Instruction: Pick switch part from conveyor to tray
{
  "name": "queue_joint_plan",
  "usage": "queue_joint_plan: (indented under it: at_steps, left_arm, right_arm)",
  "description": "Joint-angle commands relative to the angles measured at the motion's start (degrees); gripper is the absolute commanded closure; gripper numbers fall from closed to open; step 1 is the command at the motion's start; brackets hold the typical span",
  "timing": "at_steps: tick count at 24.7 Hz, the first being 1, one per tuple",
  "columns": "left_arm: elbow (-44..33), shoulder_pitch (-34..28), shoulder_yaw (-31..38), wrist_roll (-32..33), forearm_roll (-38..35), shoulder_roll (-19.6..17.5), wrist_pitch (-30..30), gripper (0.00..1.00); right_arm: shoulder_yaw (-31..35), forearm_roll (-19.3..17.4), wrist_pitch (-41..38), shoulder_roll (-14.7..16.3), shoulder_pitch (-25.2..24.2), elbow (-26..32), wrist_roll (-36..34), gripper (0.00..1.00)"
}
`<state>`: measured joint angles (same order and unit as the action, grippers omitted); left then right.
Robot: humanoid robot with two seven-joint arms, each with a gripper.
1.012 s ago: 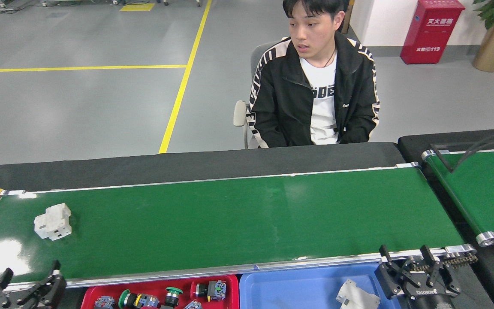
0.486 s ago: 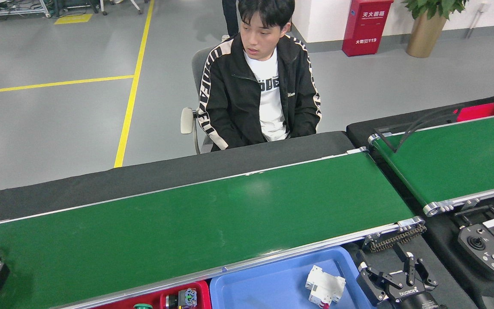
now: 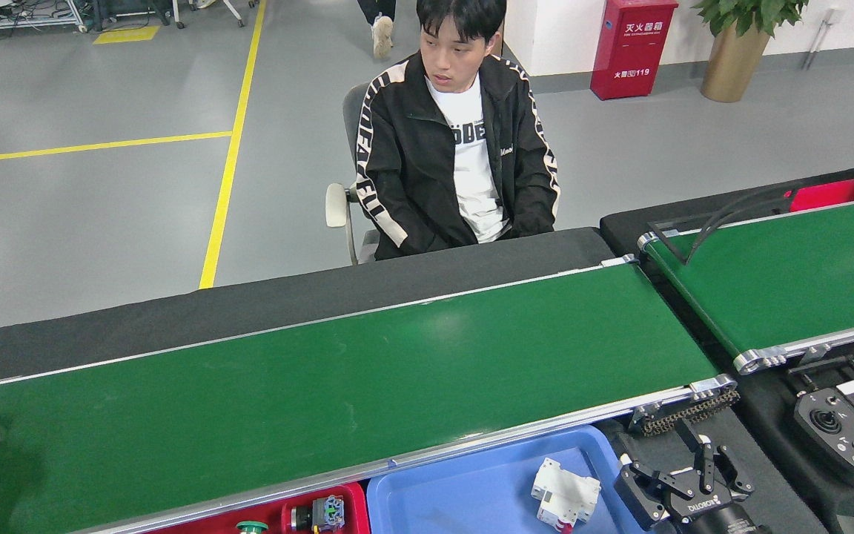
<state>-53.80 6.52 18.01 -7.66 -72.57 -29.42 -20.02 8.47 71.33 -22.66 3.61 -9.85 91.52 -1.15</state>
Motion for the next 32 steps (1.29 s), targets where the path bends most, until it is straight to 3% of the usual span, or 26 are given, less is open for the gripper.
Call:
queue_joint_plan:
  at_steps: [1, 4, 8, 14, 19, 20, 22, 23, 24, 28, 32]
  left_arm:
    - [-10.0, -4.4, 0.2, -0.1, 1.3, 0.9, -1.1, 0.92]
    - [-27.9, -14.6, -0.2, 0.3, 1.3, 4.7, -1.5, 0.91]
    - [-48.8, -27.8, -5.6, 0.3, -2.0, 10.3, -7.9, 0.90]
    - [-47.9, -18.9, -26.4, 0.5, -18.0, 12.5, -13.4, 0.86]
    - [-47.5, -11.2, -45.9, 5.5, -30.9, 18.6, -13.8, 0.81]
    - [-47.5, -11.0, -47.7, 7.2, -34.2, 22.1, -14.1, 0.74]
    - [-46.9, -11.2, -49.3, 9.1, -42.5, 29.2, -14.9, 0.48]
    - [-46.5, -11.6, -49.4, 9.1, -45.9, 31.7, -14.9, 0.30]
    - [-46.4, -12.1, -49.5, 9.1, -48.3, 32.8, -15.0, 0.00]
    - [-47.5, -12.6, -48.9, 8.7, -45.6, 32.8, -14.0, 0.00]
    - [-48.0, -13.1, -39.5, 8.6, -34.7, 32.4, -14.0, 0.00]
  right_arm:
    - [1.8, -0.2, 0.5, 0.0, 0.0, 0.9, -0.4, 0.03]
    - [4.4, -0.2, 0.6, -0.3, -0.2, 0.9, -0.4, 0.03]
    - [5.0, -0.3, 0.6, -0.2, -0.2, 0.9, -0.4, 0.03]
    - [5.2, -0.3, 0.6, -0.2, -0.3, 1.0, -0.4, 0.03]
    - [5.1, -0.3, 0.3, -0.2, -0.2, 1.0, -0.4, 0.03]
    - [5.1, -0.3, 0.3, -0.2, -0.2, 0.9, -0.4, 0.03]
    - [5.1, -0.4, 0.6, -0.2, -0.1, 0.9, -0.3, 0.03]
    - [5.1, -0.3, 0.8, -0.3, 0.2, 0.9, -0.3, 0.03]
    - [5.1, -0.4, 0.8, -0.4, 0.5, 1.0, -0.2, 0.03]
    - [5.0, -0.3, 1.7, -2.0, 1.1, 1.4, 0.1, 0.04]
    - [5.0, -0.3, 2.4, -3.3, 1.9, 1.5, 1.0, 0.05]
